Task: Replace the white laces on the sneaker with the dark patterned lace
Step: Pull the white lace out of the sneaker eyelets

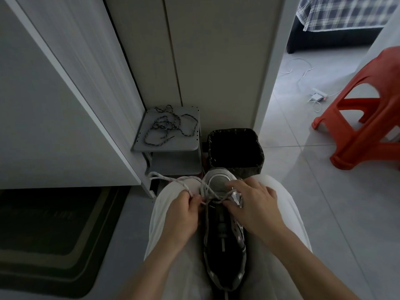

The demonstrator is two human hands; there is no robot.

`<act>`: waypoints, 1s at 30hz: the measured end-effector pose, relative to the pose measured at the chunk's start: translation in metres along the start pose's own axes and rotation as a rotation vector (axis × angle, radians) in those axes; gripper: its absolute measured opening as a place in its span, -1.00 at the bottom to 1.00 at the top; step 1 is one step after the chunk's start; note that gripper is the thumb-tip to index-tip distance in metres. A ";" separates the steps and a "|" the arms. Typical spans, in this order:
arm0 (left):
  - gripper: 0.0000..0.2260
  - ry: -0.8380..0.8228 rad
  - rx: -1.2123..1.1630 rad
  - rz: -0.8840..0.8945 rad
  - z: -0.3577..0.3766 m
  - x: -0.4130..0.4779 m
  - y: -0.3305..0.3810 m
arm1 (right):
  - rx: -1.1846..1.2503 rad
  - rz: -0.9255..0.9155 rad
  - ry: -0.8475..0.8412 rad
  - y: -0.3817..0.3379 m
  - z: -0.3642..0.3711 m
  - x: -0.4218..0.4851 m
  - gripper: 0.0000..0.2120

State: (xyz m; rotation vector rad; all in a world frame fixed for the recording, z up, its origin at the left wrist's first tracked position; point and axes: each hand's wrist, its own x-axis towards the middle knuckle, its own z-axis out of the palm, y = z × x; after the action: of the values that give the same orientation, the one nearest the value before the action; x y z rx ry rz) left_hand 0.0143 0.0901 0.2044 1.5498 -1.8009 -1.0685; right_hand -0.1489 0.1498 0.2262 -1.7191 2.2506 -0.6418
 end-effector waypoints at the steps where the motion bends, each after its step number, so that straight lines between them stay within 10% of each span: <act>1: -0.79 0.002 -0.134 -0.085 -0.002 0.001 0.004 | 0.009 -0.007 -0.029 0.002 -0.001 0.001 -0.77; 5: -0.80 -0.037 -0.501 -0.345 -0.021 0.006 0.014 | -0.014 -0.052 -0.067 0.003 -0.003 0.002 -0.85; 10: -0.65 -0.486 0.363 -0.300 -0.067 -0.007 0.014 | 0.067 -0.191 -0.246 0.008 -0.014 -0.008 -0.92; 14: -0.77 -0.022 0.578 0.141 -0.062 -0.005 0.027 | 0.131 -0.083 -0.081 0.012 -0.013 -0.002 -0.96; 20: -0.77 -0.167 0.600 0.555 -0.014 0.010 0.035 | 0.079 -0.036 -0.249 0.011 0.000 0.016 -0.88; 26: -0.75 -0.207 0.275 0.129 -0.013 0.004 0.020 | 0.026 -0.153 -0.150 0.009 -0.002 0.017 -0.85; 30: -0.84 -0.174 0.367 0.182 -0.008 0.006 0.020 | 0.025 -0.203 -0.114 -0.003 -0.010 0.028 -0.85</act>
State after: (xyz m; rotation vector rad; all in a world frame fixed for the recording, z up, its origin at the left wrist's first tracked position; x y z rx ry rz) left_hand 0.0086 0.0826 0.2252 1.4895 -2.3117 -0.8413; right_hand -0.1590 0.1239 0.2382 -1.9367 2.0014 -0.5938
